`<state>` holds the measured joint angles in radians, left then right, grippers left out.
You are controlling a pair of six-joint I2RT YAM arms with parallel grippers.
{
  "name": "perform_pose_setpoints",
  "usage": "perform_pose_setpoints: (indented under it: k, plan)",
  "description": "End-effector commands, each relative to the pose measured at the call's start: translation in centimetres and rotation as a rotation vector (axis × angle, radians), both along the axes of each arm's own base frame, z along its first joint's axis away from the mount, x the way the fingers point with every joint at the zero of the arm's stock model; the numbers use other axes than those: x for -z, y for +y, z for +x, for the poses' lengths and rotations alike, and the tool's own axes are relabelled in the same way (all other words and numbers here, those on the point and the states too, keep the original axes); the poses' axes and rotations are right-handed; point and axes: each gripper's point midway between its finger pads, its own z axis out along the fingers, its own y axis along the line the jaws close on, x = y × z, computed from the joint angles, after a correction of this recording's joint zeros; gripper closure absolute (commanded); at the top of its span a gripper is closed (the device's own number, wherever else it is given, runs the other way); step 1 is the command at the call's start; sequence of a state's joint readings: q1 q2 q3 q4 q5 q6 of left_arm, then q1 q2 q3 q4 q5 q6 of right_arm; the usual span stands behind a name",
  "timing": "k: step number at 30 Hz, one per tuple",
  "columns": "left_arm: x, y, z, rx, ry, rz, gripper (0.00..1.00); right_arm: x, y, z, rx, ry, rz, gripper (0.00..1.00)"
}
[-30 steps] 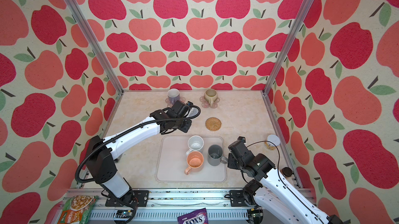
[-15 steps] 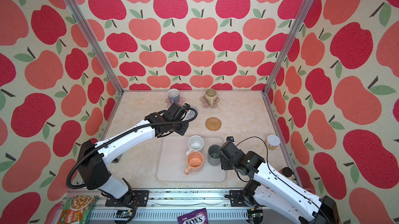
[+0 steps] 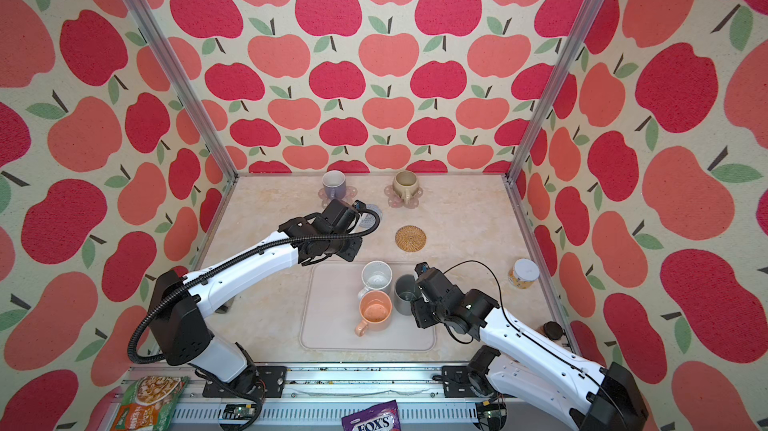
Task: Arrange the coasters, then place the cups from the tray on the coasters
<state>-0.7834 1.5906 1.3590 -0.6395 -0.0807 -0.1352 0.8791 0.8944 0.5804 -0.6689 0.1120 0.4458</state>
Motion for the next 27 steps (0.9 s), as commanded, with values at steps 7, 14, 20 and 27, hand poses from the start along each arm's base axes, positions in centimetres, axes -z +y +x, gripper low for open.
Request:
perform_pose_setpoints:
  k: [7,14,20,27]
  plan:
    - [-0.1,0.6,-0.7,0.005,0.002,0.008,0.6,0.3,0.6,-0.1,-0.009,0.002,0.015,0.69]
    - [0.2,1.3,-0.8,-0.02,0.006,0.0,0.6,-0.2,-1.8,1.2,0.126,-0.05,-0.067,0.91]
    - [0.4,2.5,-0.1,-0.064,0.016,-0.03,0.6,-3.2,-1.4,3.0,0.14,-0.155,-0.042,1.0]
    - [1.2,3.8,1.3,-0.126,0.038,-0.036,0.6,-6.0,0.4,6.6,0.099,-0.243,-0.071,1.0]
